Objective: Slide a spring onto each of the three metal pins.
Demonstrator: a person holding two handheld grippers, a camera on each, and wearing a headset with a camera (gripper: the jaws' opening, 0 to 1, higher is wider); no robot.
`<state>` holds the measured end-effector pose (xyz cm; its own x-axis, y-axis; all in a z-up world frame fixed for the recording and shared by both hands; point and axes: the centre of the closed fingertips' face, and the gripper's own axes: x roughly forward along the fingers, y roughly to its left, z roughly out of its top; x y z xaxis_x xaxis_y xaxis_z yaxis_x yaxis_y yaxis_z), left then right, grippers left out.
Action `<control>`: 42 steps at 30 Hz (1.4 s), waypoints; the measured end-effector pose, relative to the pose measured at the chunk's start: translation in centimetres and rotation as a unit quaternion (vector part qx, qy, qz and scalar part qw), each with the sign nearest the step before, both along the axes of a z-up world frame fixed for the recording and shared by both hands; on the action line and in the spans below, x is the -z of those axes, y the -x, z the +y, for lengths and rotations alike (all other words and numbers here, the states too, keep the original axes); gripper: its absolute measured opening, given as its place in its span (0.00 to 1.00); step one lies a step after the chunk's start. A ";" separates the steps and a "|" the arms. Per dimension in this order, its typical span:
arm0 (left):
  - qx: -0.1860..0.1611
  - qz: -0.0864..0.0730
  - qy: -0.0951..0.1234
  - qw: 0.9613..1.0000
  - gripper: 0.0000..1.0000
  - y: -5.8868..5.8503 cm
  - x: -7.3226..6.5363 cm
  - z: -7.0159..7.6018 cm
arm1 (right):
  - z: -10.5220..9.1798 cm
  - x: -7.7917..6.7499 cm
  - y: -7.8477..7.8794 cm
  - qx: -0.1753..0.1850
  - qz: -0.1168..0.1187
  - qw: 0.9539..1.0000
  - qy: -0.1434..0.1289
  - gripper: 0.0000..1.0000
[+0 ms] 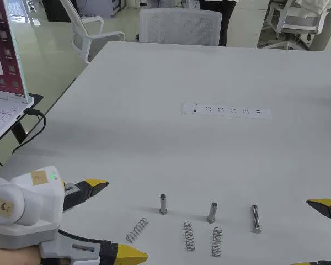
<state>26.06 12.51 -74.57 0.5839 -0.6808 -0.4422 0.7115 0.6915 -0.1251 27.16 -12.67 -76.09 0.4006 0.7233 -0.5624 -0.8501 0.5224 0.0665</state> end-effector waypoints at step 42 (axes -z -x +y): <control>-0.004 0.002 -0.001 1.000 0.98 0.1 0.0 -0.3 | -0.6 -0.1 0.2 0.009 0.000 1.000 -0.002 0.97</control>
